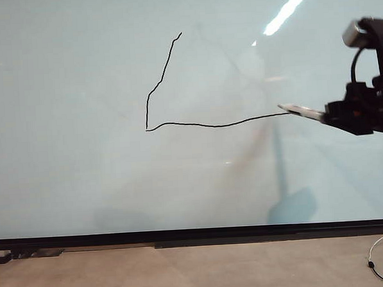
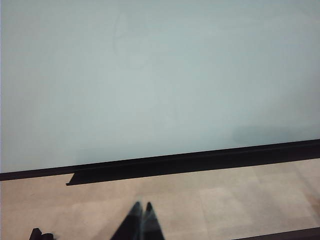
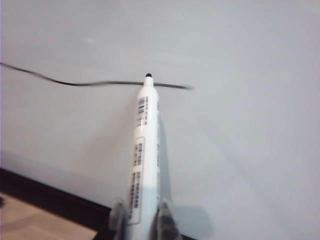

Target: Pick up the pen on the shelf to the right of the whiteboard and draw a triangle.

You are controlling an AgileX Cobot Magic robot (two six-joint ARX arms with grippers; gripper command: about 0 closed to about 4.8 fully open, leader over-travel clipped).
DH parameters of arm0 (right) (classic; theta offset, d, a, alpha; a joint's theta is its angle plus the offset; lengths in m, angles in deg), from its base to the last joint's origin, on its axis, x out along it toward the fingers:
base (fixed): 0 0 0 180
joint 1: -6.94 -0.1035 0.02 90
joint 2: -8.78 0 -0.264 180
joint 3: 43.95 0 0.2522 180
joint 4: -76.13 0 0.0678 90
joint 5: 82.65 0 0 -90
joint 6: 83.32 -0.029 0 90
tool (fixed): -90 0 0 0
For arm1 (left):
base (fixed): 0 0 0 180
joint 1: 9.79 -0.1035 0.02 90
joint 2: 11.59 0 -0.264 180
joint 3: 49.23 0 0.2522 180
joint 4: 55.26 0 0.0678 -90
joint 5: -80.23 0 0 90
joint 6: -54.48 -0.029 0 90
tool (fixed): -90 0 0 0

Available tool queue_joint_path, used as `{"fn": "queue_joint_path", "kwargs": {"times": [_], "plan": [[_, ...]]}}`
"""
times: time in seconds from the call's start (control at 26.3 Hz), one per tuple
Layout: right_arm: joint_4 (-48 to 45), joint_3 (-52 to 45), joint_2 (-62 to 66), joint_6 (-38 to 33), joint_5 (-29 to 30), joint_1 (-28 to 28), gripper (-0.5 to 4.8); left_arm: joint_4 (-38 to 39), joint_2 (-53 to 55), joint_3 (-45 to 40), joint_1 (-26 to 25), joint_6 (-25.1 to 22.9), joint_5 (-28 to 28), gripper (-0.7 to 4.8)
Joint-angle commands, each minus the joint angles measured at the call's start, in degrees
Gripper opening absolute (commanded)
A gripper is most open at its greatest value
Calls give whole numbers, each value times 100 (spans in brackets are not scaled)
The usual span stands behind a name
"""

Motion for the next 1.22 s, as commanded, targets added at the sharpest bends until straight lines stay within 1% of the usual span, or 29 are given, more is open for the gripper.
{"fn": "queue_joint_path", "kwargs": {"times": [0.04, 0.11, 0.23, 0.27, 0.34, 0.49, 0.61, 0.72, 0.95, 1.22], "plan": [[-229, -186, -345, -22, -181, -380, -5, -35, 0, 20, 2, -4, 2, -5], [-221, -197, -540, -24, -157, -673, -6, -35, 0, 20, 2, -4, 2, -5], [-216, -15, -643, -26, -96, -931, -5, -35, 0, 20, 2, -4, 2, -5], [-15, 299, -643, -24, 26, -1082, -5, -37, 0, 20, 2, -4, 2, -5], [551, 841, -643, 251, 140, -1222, -5, -35, 0, 20, 2, -4, 2, -5], [1126, 1484, -638, 564, 271, -1274, -5, -37, 0, 20, 2, -4, 2, -5], [1279, 1714, -592, 688, 286, -1272, -5, -35, 0, 20, 2, -4, 2, -5], [1274, 1860, -442, 686, 472, -1274, -5, -35, 0, 20, 2, -4, 2, -5], [1266, 2181, -48, 686, 476, -1274, -5, -37, 0, 20, 2, -4, 2, -5], [1241, 2465, 9, 688, 533, -1274, -5, -37, 0, 20, 2, -4, 2, -5]]}}
